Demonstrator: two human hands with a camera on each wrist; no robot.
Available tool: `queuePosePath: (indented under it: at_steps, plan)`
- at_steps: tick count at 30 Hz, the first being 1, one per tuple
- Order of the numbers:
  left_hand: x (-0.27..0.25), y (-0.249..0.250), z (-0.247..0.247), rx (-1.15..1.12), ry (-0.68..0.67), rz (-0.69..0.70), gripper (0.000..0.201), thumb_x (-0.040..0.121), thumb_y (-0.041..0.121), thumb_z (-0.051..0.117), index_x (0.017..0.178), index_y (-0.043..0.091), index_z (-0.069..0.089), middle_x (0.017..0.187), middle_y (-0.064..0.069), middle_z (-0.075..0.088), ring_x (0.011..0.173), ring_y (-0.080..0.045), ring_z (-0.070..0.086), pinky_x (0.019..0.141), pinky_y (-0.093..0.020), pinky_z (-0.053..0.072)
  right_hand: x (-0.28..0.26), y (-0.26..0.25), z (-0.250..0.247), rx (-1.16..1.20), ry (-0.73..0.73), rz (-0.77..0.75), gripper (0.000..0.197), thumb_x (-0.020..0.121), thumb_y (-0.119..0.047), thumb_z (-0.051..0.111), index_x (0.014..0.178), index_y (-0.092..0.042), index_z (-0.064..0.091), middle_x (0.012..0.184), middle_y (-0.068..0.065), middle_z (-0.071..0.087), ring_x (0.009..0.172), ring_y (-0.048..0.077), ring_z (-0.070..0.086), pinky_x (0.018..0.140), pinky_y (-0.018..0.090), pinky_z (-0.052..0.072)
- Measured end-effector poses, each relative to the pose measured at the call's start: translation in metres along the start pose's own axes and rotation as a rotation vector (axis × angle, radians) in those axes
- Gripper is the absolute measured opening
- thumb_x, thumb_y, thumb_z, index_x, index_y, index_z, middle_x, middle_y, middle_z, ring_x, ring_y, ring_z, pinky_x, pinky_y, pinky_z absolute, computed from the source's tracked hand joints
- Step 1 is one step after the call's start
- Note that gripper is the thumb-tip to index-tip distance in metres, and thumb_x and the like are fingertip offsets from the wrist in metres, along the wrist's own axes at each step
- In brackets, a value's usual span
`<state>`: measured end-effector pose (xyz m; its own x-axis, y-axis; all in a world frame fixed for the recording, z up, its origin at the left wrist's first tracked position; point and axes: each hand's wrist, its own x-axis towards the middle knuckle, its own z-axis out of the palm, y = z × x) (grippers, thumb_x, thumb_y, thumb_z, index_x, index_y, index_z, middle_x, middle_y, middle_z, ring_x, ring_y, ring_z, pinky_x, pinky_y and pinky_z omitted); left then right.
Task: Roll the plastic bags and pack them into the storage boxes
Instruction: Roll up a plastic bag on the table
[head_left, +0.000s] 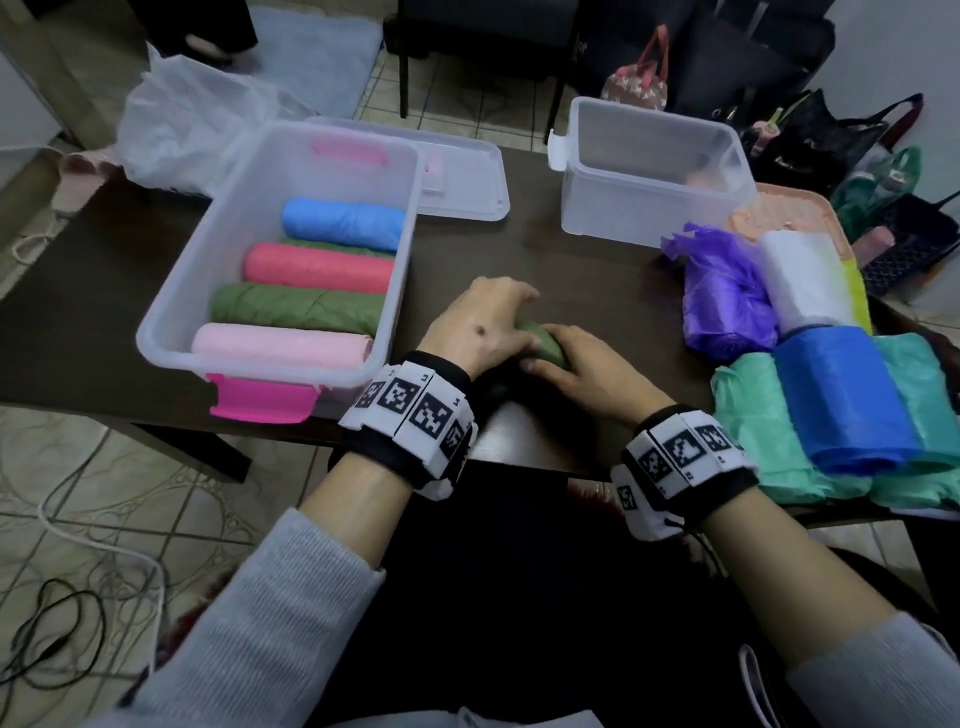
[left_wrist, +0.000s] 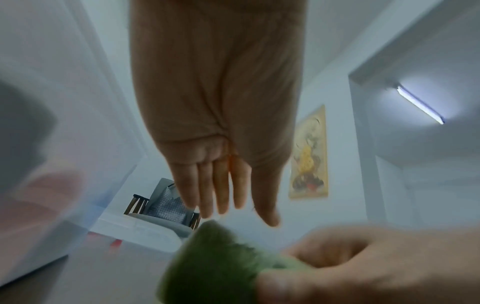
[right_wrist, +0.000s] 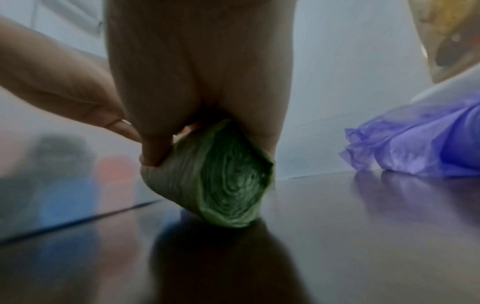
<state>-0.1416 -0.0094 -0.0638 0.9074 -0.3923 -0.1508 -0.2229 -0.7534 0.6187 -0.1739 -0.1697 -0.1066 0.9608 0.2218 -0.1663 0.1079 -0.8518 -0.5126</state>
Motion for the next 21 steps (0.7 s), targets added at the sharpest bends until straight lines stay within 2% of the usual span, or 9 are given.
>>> queuePosePath:
  at_steps: [4, 7, 11, 13, 15, 17, 19, 20, 21]
  plan:
    - [-0.026, 0.015, -0.041, -0.137, 0.233, 0.042, 0.049, 0.087, 0.03, 0.063, 0.133, 0.017, 0.052, 0.133, -0.002, 0.056, 0.125, -0.014, 0.048, 0.105, -0.023, 0.034, 0.014, -0.027, -0.018, 0.286, 0.099, 0.051, 0.039, 0.093, -0.038, 0.053, 0.12, -0.011, 0.055, 0.098, -0.002, 0.06, 0.087, 0.011, 0.057, 0.068, 0.018, 0.042]
    - [-0.048, 0.01, -0.08, -0.218, 0.385, 0.011, 0.045, 0.089, 0.033, 0.061, 0.132, 0.019, 0.054, 0.13, 0.003, 0.057, 0.119, -0.008, 0.052, 0.101, -0.019, 0.036, 0.03, -0.062, -0.039, 0.451, 0.133, 0.01, 0.031, 0.095, -0.038, 0.049, 0.108, -0.011, 0.056, 0.081, -0.005, 0.056, 0.068, 0.005, 0.052, 0.055, 0.011, 0.04]
    - [-0.065, -0.02, -0.141, -0.198, 0.475, -0.13, 0.04, 0.093, 0.032, 0.055, 0.13, 0.019, 0.055, 0.129, 0.002, 0.058, 0.115, -0.009, 0.055, 0.103, -0.028, 0.041, 0.059, -0.114, -0.061, 0.503, 0.156, -0.104, 0.032, 0.096, -0.041, 0.046, 0.1, -0.01, 0.054, 0.084, 0.0, 0.057, 0.072, 0.012, 0.056, 0.064, 0.024, 0.045]
    - [-0.062, -0.039, -0.172, -0.074, 0.447, -0.251, 0.042, 0.094, 0.029, 0.055, 0.133, 0.015, 0.052, 0.13, -0.004, 0.058, 0.117, -0.017, 0.055, 0.099, -0.03, 0.042, 0.076, -0.138, -0.065, 0.458, 0.194, -0.18, 0.029, 0.095, -0.039, 0.049, 0.1, -0.011, 0.053, 0.086, 0.003, 0.057, 0.074, 0.013, 0.056, 0.066, 0.025, 0.044]
    - [-0.05, -0.061, -0.198, 0.018, 0.389, -0.366, 0.042, 0.094, 0.025, 0.055, 0.133, 0.009, 0.051, 0.125, -0.011, 0.059, 0.11, -0.025, 0.058, 0.09, -0.033, 0.047, 0.091, -0.161, -0.065, 0.371, 0.213, -0.256, 0.029, 0.095, -0.037, 0.05, 0.107, -0.011, 0.055, 0.09, 0.002, 0.057, 0.079, 0.011, 0.054, 0.065, 0.024, 0.04]
    - [-0.034, -0.084, -0.212, 0.014, 0.276, -0.458, 0.038, 0.094, 0.019, 0.055, 0.128, 0.002, 0.052, 0.108, -0.013, 0.062, 0.082, -0.022, 0.065, 0.064, -0.03, 0.054, 0.106, -0.179, -0.061, 0.238, 0.213, -0.317, 0.035, 0.095, -0.035, 0.051, 0.113, -0.006, 0.055, 0.094, 0.003, 0.056, 0.082, 0.011, 0.051, 0.064, 0.024, 0.035]
    - [-0.022, -0.106, -0.218, -0.037, 0.119, -0.531, 0.02, 0.093, 0.012, 0.056, 0.108, -0.002, 0.057, 0.083, -0.01, 0.067, 0.049, -0.01, 0.062, 0.042, -0.021, 0.049, 0.12, -0.191, -0.055, 0.094, 0.175, -0.344, 0.039, 0.094, -0.037, 0.052, 0.116, -0.005, 0.054, 0.096, 0.003, 0.055, 0.086, 0.012, 0.05, 0.067, 0.027, 0.033]
    - [-0.019, -0.115, -0.219, -0.088, 0.042, -0.554, 0.01, 0.092, 0.007, 0.058, 0.1, 0.0, 0.058, 0.07, -0.007, 0.068, 0.042, -0.008, 0.059, 0.041, -0.02, 0.05, 0.128, -0.195, -0.051, 0.041, 0.142, -0.338, 0.04, 0.093, -0.038, 0.052, 0.118, -0.006, 0.053, 0.098, 0.002, 0.054, 0.088, 0.013, 0.049, 0.068, 0.026, 0.032]
    - [-0.017, -0.122, -0.219, -0.146, -0.025, -0.569, 0.005, 0.089, 0.002, 0.059, 0.094, 0.003, 0.059, 0.065, -0.007, 0.068, 0.044, -0.009, 0.06, 0.047, -0.022, 0.053, 0.135, -0.197, -0.047, -0.006, 0.107, -0.324, 0.042, 0.093, -0.039, 0.053, 0.119, -0.007, 0.052, 0.101, 0.003, 0.054, 0.092, 0.015, 0.05, 0.069, 0.024, 0.031]
